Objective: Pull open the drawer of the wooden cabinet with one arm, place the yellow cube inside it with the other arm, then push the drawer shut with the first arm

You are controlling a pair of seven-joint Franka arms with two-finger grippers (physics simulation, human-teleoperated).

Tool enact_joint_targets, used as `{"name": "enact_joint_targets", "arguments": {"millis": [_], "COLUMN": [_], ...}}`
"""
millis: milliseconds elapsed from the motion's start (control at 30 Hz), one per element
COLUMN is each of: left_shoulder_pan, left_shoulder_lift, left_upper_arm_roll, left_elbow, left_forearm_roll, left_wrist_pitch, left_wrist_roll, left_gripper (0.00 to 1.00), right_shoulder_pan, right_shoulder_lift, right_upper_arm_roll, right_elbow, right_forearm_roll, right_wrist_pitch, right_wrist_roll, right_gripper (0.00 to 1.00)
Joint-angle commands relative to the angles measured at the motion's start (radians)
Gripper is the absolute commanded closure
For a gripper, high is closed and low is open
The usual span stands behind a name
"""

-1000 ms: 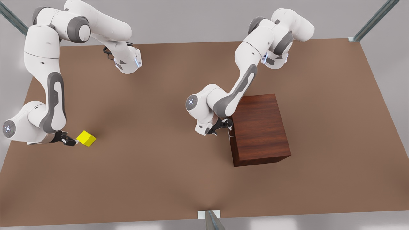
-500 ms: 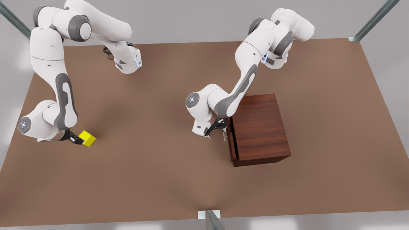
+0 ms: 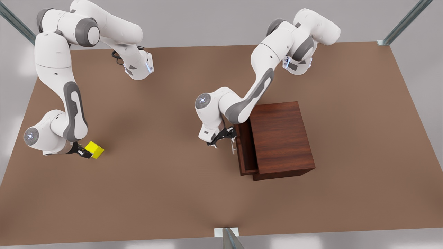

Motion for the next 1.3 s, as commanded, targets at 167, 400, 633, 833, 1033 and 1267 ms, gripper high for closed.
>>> {"name": "enact_joint_targets", "arguments": {"millis": [167, 400, 633, 833, 1033, 1267], "left_shoulder_pan": [-0.024, -0.053, -0.08, -0.014, 0.772, 0.772], "left_shoulder_lift": [0.018, 0.042, 0.045, -0.271, -0.792, -0.772], "left_upper_arm_roll": [0.002, 0.004, -0.004, -0.092, -0.087, -0.073], "left_elbow": [0.008, 0.059, 0.126, 0.249, -0.627, -0.495], "left_forearm_roll": [-0.001, -0.001, -0.023, -0.188, -0.542, -0.444], "left_wrist_pitch": [0.048, 0.05, -0.012, -0.668, -0.081, -0.213], "left_wrist_roll": [-0.042, -0.089, -0.126, 0.147, 1.123, 1.021], "left_gripper": [0.0, 0.0, 0.0, 0.0, 0.0, 0.0], "right_shoulder_pan": [0.003, 0.003, 0.003, 0.005, 0.023, 0.023], "right_shoulder_lift": [-0.001, 0.005, 0.021, 0.033, 0.059, 0.058], "right_upper_arm_roll": [0.0, 0.0, 0.0, 0.0, 0.0, -0.002], "right_elbow": [-0.025, -0.025, -0.026, -0.026, -0.028, -0.025], "right_forearm_roll": [-0.022, -0.025, -0.026, -0.035, -0.038, -0.037], "right_wrist_pitch": [0.01, 0.012, 0.012, 0.013, 0.032, 0.019], "right_wrist_roll": [-0.002, -0.007, -0.016, -0.016, -0.013, -0.016], "right_gripper": [0.0, 0.0, 0.0, 0.0, 0.0, 0.42]}}
